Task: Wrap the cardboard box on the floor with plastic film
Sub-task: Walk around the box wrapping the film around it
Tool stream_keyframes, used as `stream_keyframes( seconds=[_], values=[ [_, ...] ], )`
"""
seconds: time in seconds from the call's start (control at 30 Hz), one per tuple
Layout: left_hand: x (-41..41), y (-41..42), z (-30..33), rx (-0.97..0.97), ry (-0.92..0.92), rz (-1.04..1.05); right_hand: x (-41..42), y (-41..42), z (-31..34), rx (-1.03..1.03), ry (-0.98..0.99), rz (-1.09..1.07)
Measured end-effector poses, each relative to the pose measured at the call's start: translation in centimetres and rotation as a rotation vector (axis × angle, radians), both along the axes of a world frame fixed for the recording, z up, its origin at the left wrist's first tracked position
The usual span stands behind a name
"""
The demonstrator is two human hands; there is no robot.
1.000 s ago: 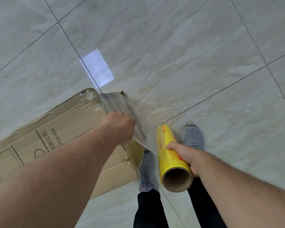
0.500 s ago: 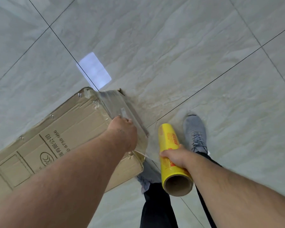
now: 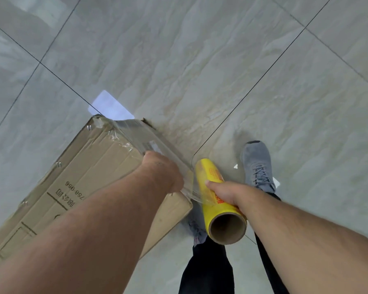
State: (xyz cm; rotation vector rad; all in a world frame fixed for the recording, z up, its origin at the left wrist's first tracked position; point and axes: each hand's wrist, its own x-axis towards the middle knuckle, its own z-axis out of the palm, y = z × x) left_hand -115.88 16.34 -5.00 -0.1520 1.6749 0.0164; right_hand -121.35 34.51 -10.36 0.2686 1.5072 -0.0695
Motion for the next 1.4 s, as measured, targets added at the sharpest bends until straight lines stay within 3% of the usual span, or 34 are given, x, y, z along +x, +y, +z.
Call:
stream_keyframes(
  seconds=[0.17,0.4,0.6,0.77,0.93,1.1,1.4],
  values=[
    [0.1,0.4,0.1,0.008,0.002,-0.014,-0.1,0.8,0.9,-0.033,0.075,-0.186],
    [0.1,1.1,-0.9,-0.023,-0.055,-0.032,1.4,3.0,1.4,-0.039,-0.032,0.087],
    [0.4,1.0,-0.6,-0.004,-0.049,-0.062,5.9,2.4,0.0,-0.098,-0.044,0.019],
    [0.9,1.2,-0.5,0.16,0.147,0.008,6.8,2.5,-0.6,-0.096,-0.052,-0.088],
    [2.2,5.3,0.4,0.313,0.169,-0.015,6.1,5.2,0.4,0.024,-0.141,-0.452],
    [1.6,6.0,0.8,0.26,0.166,-0.059,6.0,6.3,0.4,0.068,-0.262,-0.709],
    [1.8,6.5,0.5,0.253,0.122,-0.155,8.9,8.4,1.5,0.018,-0.233,-1.055]
  ],
)
